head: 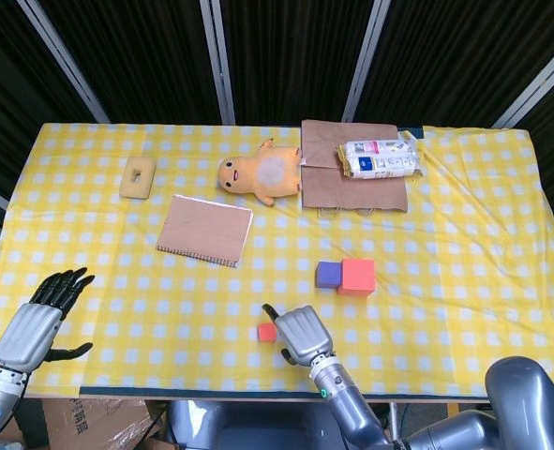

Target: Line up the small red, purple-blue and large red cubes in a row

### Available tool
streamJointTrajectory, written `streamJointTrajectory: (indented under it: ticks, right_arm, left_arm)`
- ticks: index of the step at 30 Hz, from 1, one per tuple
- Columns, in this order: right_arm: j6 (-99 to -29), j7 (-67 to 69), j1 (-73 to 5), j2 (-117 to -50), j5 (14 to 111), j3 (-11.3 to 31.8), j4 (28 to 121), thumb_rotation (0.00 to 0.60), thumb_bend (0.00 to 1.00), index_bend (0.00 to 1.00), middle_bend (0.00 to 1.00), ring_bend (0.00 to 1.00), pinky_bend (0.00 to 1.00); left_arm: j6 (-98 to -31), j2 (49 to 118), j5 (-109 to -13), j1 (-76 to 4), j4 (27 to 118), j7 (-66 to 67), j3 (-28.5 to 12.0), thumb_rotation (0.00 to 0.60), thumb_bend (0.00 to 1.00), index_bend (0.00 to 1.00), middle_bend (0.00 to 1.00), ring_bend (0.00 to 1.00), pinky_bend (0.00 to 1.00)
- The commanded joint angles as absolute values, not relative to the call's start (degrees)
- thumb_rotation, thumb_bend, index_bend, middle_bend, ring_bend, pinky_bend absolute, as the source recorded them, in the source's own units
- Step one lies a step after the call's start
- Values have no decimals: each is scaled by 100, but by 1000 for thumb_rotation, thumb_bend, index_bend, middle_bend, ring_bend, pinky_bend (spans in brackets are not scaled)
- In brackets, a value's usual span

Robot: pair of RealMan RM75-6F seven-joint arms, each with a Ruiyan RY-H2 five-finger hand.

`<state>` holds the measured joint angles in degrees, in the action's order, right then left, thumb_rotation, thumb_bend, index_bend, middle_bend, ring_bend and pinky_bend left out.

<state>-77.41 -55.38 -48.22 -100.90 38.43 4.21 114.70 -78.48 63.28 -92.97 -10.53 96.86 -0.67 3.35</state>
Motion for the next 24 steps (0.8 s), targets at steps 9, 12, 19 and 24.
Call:
streamJointTrajectory:
  ticks: [9, 12, 19, 24]
  right_arm:
    - [-7706, -5449, -4772, -10539, 3741, 509, 11029, 600, 353, 212, 1000, 1000, 1000]
    - [-7691, -5416, -4756, -10598, 3728, 536, 10935, 600, 352, 212, 1000, 1000, 1000]
    - [-7631, -5410, -4725, -10656, 3633, 568, 10777, 600, 354, 251, 1000, 1000, 1000]
    - [-7604, -5364, -4680, -10666, 3658, 549, 10756, 600, 367, 281, 1000, 1000, 1000]
  left_arm:
    - [-7830, 6312, -9303, -1063, 9683, -110, 341, 600, 0, 0, 0, 0, 0]
    - [-7819, 6307, -9303, -1067, 9686, -119, 345, 600, 0, 0, 0, 0, 0]
    - [-7803, 6294, -9288, -1070, 9700, -152, 348, 600, 0, 0, 0, 0, 0]
    - [-7789, 6291, -9283, -1075, 9706, -145, 349, 600, 0, 0, 0, 0, 0]
